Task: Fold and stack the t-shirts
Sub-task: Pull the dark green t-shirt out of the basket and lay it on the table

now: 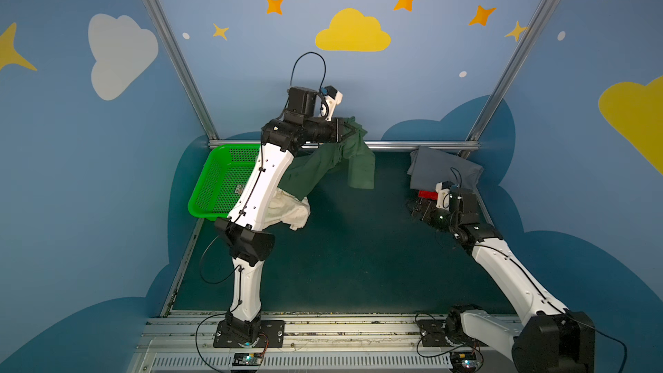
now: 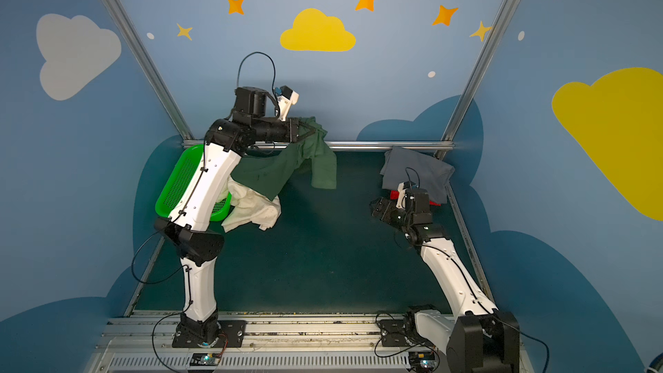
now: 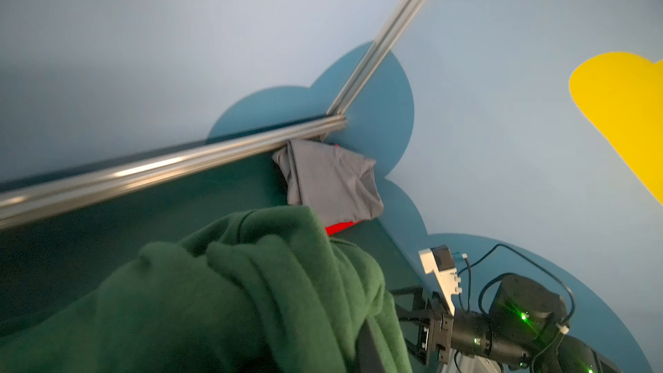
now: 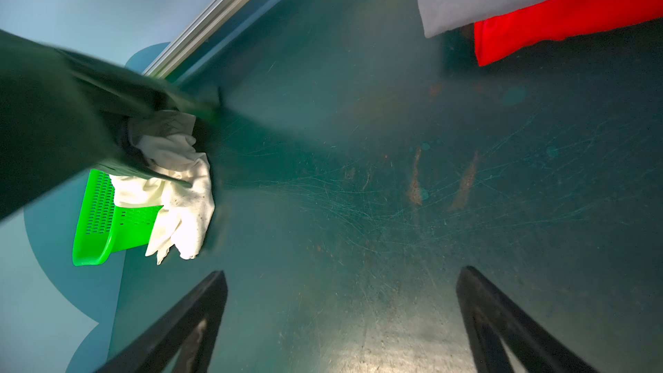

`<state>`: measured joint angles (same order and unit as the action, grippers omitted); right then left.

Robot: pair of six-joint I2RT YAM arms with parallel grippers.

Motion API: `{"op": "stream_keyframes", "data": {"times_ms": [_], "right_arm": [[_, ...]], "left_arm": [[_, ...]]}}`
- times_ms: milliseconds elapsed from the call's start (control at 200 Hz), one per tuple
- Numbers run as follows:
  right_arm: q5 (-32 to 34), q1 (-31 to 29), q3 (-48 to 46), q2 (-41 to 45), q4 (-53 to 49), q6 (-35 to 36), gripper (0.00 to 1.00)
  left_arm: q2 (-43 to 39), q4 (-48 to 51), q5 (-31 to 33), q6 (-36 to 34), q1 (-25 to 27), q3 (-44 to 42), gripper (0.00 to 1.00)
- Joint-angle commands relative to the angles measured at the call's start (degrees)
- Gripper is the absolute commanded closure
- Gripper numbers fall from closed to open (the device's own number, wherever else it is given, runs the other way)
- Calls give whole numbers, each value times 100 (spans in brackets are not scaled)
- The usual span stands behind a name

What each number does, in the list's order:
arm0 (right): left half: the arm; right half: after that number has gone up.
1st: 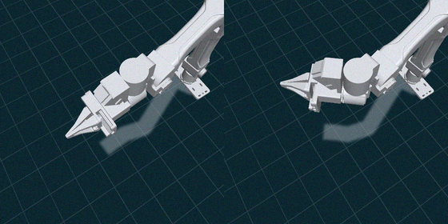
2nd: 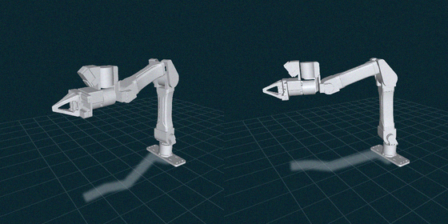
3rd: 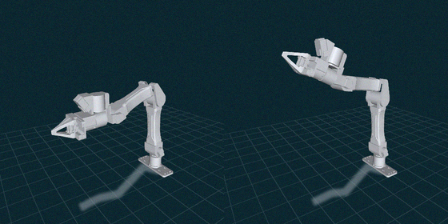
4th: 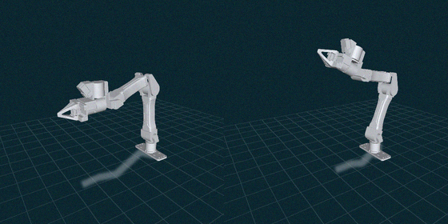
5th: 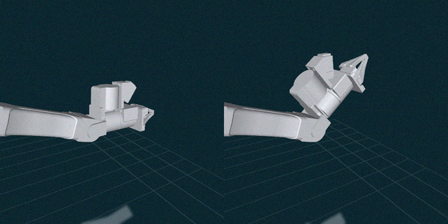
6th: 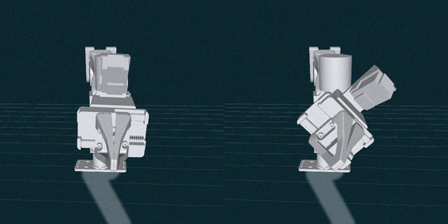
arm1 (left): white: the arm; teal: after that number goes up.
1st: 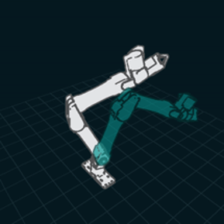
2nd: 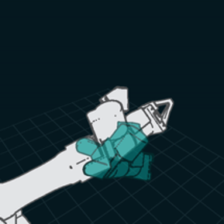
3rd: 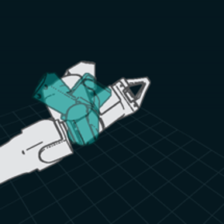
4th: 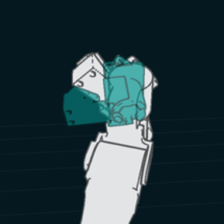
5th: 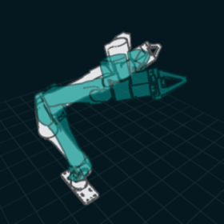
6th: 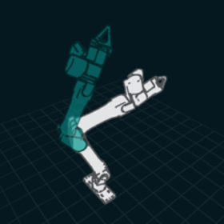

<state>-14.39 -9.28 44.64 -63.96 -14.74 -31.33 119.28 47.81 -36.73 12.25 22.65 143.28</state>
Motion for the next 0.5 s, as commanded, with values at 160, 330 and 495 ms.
{"op": "stream_keyframes", "data": {"times_ms": [160, 330, 495], "right_arm": [[103, -61, -89, -289, 265, -29, 2], [1083, -635, 556, -791, -408, 552, 2], [1279, -1197, 1417, -1930, -524, 801, 2]], "left_arm": [[181, 228, -977, -616, 364, -701, 14], [-1272, -809, 871, -286, 324, -3001, 0], [-2949, -1907, 2950, 740, 127, -5372, 0]]}}
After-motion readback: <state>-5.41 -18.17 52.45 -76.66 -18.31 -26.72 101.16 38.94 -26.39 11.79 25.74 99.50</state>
